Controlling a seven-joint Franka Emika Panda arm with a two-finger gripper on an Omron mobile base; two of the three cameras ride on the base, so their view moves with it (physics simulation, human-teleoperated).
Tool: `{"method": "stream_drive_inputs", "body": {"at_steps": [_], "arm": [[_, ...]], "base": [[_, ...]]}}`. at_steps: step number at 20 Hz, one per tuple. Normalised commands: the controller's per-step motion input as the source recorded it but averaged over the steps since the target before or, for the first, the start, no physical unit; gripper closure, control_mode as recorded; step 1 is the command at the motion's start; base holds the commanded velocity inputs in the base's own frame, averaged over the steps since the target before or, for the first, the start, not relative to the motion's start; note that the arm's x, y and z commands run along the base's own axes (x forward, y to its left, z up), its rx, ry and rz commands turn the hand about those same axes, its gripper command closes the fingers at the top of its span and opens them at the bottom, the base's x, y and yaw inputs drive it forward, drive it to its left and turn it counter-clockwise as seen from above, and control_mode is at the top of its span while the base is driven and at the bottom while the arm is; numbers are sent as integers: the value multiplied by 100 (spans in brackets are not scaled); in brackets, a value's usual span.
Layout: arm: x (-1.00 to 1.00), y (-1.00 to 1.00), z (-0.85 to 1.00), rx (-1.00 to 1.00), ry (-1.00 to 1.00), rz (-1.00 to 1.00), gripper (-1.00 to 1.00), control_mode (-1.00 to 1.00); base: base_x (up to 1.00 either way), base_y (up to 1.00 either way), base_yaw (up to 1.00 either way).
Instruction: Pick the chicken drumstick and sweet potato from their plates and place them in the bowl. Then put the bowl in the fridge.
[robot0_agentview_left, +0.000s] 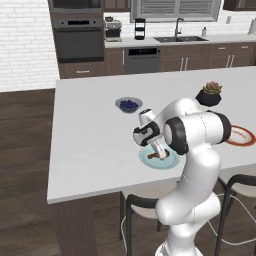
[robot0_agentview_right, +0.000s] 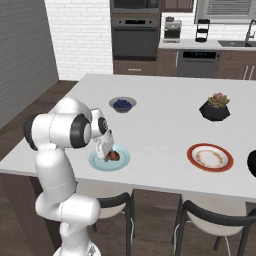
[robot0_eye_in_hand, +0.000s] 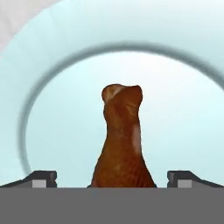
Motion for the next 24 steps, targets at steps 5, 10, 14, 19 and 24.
{"method": "stream_drive_inputs", "body": {"at_steps": [5, 10, 14, 19, 24], "arm": [[-36, -25, -50, 0, -11, 9, -100, -100], [37, -6, -63, 0, 1, 9, 100, -100], [-3, -8, -45, 0, -3, 10, 100, -100], [-73, -3, 11, 2, -18, -1, 100, -100], [-43, 0, 90, 12, -15, -20, 100, -100]], "base": [[0, 0, 0], [0, 0, 0], [0, 0, 0], [0, 0, 0], [0, 0, 0]]}}
